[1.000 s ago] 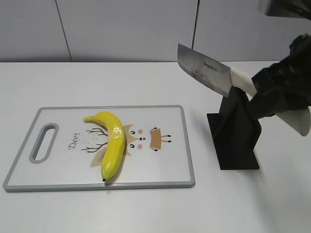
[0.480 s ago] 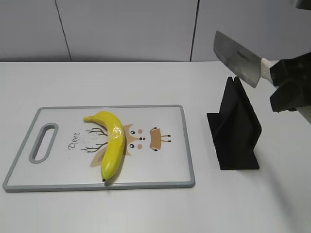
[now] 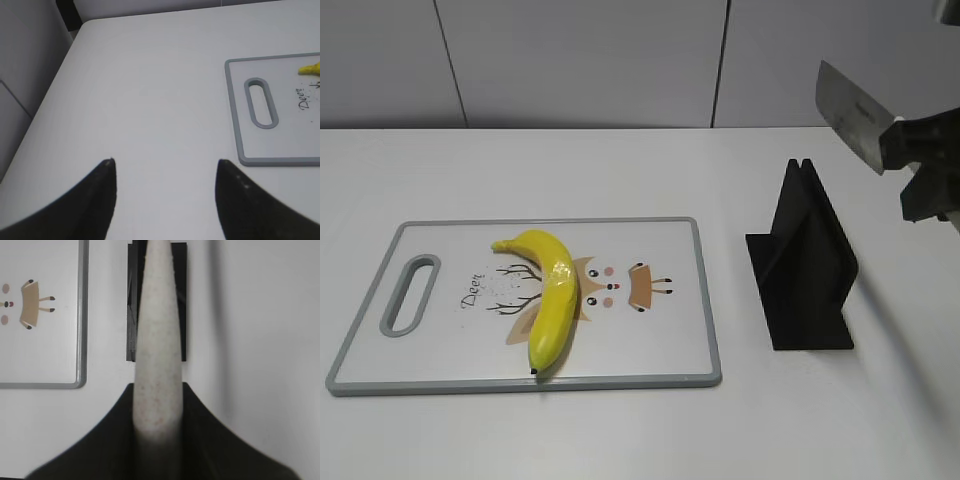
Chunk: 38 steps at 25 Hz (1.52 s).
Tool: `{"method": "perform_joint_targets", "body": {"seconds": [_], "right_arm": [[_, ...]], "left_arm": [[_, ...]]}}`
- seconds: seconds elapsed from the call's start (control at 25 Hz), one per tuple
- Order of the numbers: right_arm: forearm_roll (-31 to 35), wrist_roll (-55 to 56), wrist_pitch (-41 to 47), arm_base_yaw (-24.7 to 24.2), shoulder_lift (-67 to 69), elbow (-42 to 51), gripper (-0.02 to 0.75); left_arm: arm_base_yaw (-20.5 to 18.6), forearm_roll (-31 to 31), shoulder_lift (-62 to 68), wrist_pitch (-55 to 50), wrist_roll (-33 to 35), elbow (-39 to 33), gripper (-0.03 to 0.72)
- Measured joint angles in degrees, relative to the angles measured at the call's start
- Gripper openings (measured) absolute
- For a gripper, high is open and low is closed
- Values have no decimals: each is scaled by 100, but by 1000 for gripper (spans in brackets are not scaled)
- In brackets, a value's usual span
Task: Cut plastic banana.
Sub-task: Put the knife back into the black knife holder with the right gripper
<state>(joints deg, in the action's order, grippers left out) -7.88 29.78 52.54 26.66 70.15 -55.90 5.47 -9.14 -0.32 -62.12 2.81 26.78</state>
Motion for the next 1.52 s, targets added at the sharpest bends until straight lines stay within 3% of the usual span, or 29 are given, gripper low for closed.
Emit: {"method": "perform_joint_targets", "body": {"seconds": [0.92, 1.52], "right_arm": [[-35, -4, -529, 0, 1692, 0, 162], [104, -109, -264, 0, 769, 0, 162]], "left_arm": [[0, -118, 0, 7, 0, 0, 575], [0, -118, 0, 7, 0, 0, 575]]}}
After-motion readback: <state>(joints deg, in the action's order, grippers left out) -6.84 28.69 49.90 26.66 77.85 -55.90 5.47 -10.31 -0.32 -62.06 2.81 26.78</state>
